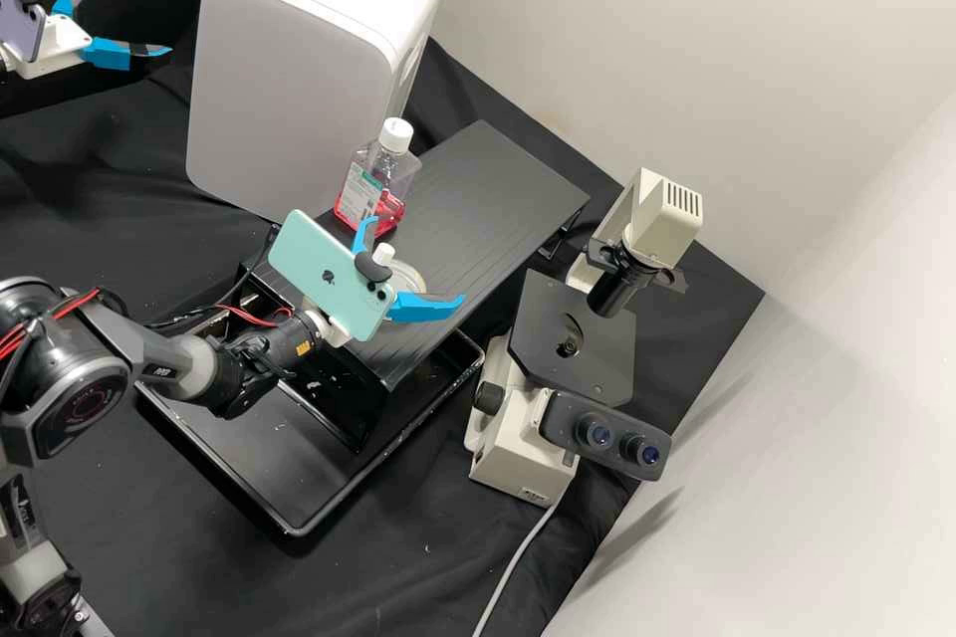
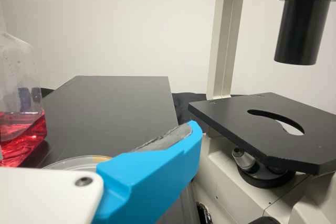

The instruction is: Remove the lid from the petri dish

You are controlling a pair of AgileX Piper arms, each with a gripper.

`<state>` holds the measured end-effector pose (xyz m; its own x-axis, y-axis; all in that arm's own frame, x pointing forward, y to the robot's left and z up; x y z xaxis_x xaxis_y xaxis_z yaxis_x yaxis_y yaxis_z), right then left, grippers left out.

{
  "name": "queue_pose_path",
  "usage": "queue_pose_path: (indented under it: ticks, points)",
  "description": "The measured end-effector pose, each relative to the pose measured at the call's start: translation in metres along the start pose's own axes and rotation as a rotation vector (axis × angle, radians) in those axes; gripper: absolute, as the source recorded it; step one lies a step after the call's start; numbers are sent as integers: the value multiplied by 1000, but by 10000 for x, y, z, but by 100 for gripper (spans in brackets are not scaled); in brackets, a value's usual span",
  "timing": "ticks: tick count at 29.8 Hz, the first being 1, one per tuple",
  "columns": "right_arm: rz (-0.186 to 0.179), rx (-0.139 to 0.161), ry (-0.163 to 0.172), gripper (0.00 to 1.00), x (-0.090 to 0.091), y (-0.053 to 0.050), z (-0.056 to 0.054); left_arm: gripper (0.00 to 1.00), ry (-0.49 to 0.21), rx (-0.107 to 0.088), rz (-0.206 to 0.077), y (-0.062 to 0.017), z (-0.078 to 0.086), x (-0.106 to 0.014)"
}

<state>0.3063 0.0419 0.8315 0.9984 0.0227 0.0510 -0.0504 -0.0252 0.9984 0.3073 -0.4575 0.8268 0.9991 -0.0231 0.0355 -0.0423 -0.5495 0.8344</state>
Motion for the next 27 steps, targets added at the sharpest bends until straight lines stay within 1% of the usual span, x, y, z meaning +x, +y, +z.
queue_pose_path:
  ticks: [17,19,21,23,27]
  points:
    - [0,0,0,100,0,0,0,100,0,-2,0,0,0,0]
    - [0,0,0,100,0,0,0,100,-7,-11,-1,-4,20,0]
    - [0,0,0,100,0,0,0,100,-15,-30,-3,-12,72,-8]
    - [0,0,0,100,0,0,0,100,-36,-41,-9,-29,157,-29]
    - [0,0,0,100,0,0,0,100,-109,-60,-19,-46,408,-108]
